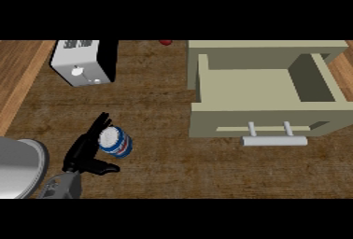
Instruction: Pick up the can, place it into the drawer and close the drawer
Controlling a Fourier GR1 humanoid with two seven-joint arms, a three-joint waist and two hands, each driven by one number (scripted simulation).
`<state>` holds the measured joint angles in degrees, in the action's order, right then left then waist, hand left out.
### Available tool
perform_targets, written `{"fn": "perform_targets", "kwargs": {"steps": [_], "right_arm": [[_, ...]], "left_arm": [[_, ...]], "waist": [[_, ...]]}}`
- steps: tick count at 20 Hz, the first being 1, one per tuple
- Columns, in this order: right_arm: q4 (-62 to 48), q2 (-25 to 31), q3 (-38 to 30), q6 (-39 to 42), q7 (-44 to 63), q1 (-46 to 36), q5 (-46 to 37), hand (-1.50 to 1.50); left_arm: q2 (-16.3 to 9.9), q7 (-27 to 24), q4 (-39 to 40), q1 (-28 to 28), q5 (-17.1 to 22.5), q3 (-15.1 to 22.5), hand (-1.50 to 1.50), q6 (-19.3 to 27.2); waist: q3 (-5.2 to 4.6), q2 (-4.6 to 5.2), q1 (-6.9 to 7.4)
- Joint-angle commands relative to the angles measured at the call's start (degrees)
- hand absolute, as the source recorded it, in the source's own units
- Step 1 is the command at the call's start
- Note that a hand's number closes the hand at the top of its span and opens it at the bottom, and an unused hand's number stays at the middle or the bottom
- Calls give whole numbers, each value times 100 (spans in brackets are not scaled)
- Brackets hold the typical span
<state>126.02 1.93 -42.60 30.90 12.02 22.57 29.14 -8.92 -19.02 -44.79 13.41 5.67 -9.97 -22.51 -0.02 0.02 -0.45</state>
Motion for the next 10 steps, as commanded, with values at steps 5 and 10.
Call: {"fn": "perform_targets", "kwargs": {"steps": [5, 10], "right_arm": [[172, -124, -71, 72, 145, 96, 47, -150], [348, -189, -94, 81, 245, 200, 302, -150]], "left_arm": [[175, -460, 1323, 814, 46, -207, -150, 102], [344, -478, 1165, 661, 208, -136, 150, -184]], "waist": [[-3, 7, -28], [-1, -5, -16]]}}
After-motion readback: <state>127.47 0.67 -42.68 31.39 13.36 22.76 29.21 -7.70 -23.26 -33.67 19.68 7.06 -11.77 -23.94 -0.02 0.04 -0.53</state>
